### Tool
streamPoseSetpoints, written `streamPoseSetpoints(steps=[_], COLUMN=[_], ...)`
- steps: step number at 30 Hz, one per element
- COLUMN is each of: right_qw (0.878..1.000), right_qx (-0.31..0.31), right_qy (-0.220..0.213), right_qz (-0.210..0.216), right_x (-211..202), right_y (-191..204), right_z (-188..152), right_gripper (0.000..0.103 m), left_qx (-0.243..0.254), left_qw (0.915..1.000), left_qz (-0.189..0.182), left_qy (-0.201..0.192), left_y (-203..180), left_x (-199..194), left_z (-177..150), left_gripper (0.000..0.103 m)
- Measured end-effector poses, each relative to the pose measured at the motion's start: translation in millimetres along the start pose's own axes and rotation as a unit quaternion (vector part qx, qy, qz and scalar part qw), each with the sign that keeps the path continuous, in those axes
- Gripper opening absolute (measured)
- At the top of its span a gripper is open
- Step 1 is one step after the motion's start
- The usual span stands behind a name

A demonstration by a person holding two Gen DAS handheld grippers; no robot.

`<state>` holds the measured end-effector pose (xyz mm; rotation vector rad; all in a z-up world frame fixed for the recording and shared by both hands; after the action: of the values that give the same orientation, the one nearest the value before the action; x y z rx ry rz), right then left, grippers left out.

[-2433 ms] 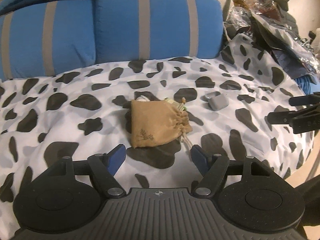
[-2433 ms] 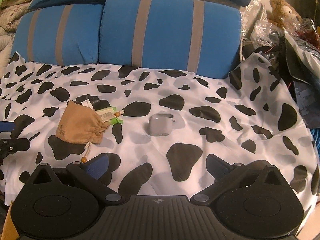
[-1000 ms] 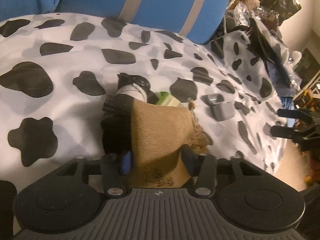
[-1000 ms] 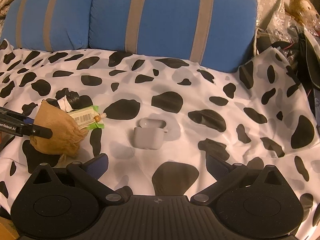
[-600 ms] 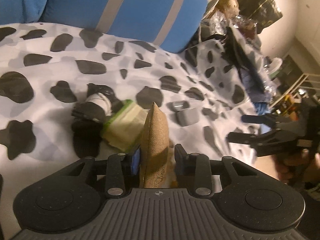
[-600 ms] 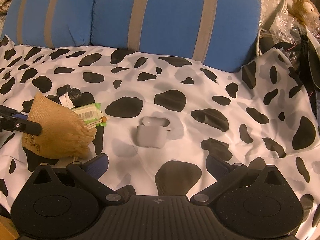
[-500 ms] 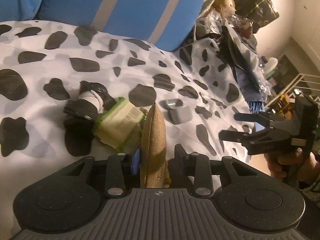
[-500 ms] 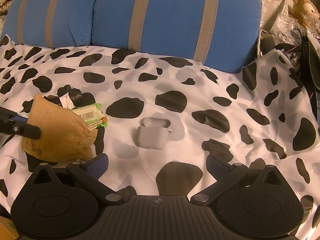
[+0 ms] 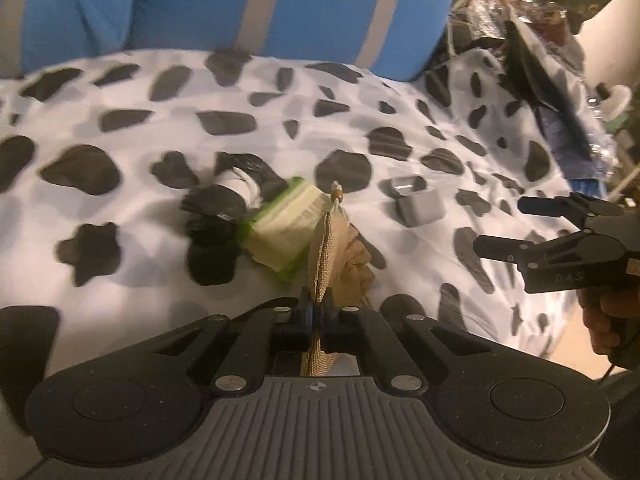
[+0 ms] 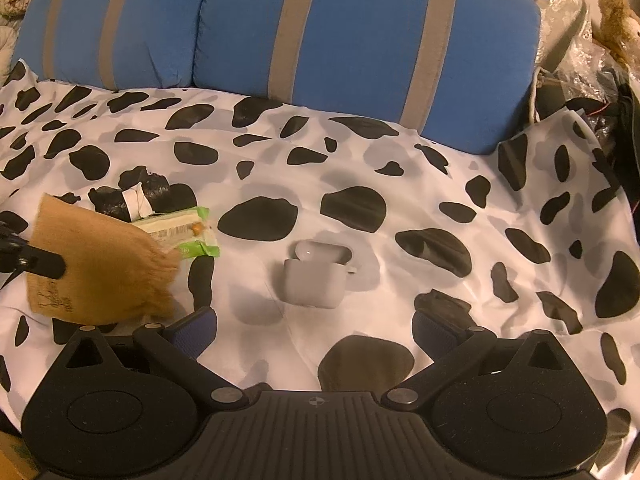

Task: Organize soft objects
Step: 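Lift the burlap pouch with the left gripper while the right approaches the white earbud case, then grasp the white earbud case with the right gripper while the left holds the pouch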

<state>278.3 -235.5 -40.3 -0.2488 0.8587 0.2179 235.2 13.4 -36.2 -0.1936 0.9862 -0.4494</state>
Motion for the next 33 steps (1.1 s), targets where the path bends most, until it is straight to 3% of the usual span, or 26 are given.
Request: streamPoseSetpoints(steps=[6,11,18,25,30,33], right_qw=[1.000,0.999,0.998,0.997,0.998,0.997], right_qx=[-0.012,-0.025,-0.010,-0.004,-0.004,-0.013], right_qy=[0.003,-0.001,-0.012,-0.019,-0.025,-0.022], right_qz=[-0.011,-0.035,-0.055,-0.071,-0.065,-0.072], right_x=[17,35,57,75,83,87], right_y=[5,11,17,18,24,29], right_z=[-3,-7,-5,-3,-1,1], right_gripper=[0.103,0.103,0.098,0.089,0.078,0.057], left_qx=[0.007,0.035,0.014,0.006,0.008,0.009], left_qw=[0.9937,0.9880,0.9941,0.9946,0.9958,0.9964], left_qz=[0.112,0.150,0.106,0.101,0.088,0.082], left_qy=[-0.005,-0.014,-0.017,-0.019,-0.022,-0.021], left_y=[-18,-30,-28,-28,-30,-30], left_x=[-24,-37,-38,-38,-39,-37], left_z=[-9,-17,-19,-18,-17,-18], left_gripper=[0.003,0.003,0.003,0.003,0.003,0.003])
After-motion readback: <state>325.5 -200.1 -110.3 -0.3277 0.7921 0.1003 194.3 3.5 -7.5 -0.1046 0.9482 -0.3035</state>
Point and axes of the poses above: each gripper's, at about its wrist camera, not at the fingertips, and x roughly the way its jaws point, y to its left, z to its top, the point moved 2 cm from there along x, roughly the way its jaws point, and after that the axes turned 5 degrees about -z, right-handed, at the moved point
